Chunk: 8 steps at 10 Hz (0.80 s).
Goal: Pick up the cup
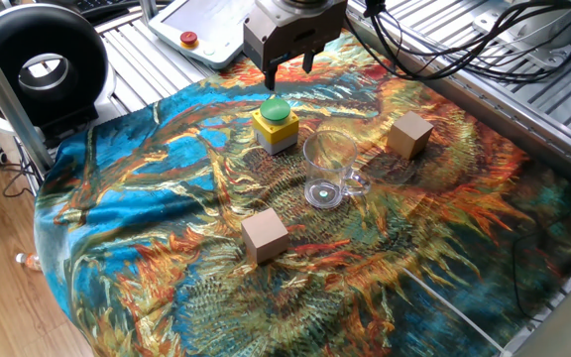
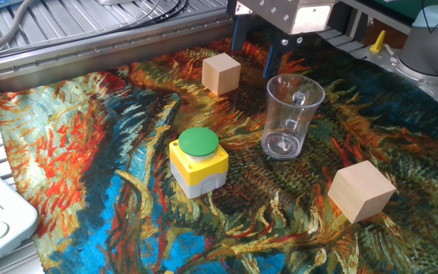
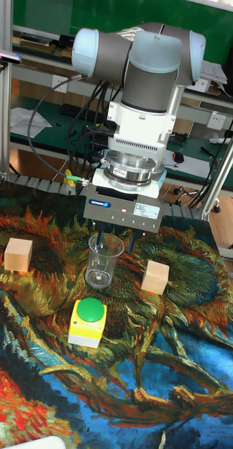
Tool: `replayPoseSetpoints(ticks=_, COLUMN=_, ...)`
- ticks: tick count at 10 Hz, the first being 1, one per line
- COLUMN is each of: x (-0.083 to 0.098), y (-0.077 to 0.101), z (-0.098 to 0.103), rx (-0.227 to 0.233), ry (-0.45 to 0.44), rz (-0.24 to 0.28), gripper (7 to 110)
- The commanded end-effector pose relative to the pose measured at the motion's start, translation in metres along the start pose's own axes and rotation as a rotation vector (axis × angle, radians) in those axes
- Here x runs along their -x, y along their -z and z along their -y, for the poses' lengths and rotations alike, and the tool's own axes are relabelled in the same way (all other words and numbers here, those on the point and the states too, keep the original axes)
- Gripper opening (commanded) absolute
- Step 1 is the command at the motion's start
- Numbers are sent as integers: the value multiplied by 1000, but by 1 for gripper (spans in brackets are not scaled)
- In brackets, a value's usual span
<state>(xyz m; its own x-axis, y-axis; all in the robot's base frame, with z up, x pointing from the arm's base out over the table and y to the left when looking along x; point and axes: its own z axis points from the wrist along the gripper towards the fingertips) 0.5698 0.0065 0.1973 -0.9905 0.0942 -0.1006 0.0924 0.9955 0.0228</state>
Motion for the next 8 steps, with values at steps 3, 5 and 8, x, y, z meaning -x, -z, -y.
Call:
replayPoseSetpoints(ticks=3, x=0, y=1, z=-2, rx=14, ry=-11, rz=-1, gripper=7)
replayPoseSetpoints(ticks=5, x=0, y=1, z=-2, rx=14, ry=-9, rz=-1, gripper=7)
replayPoseSetpoints(ticks=8, x=0, y=0, z=-2, rx=12, ry=-9, rz=0, gripper=7)
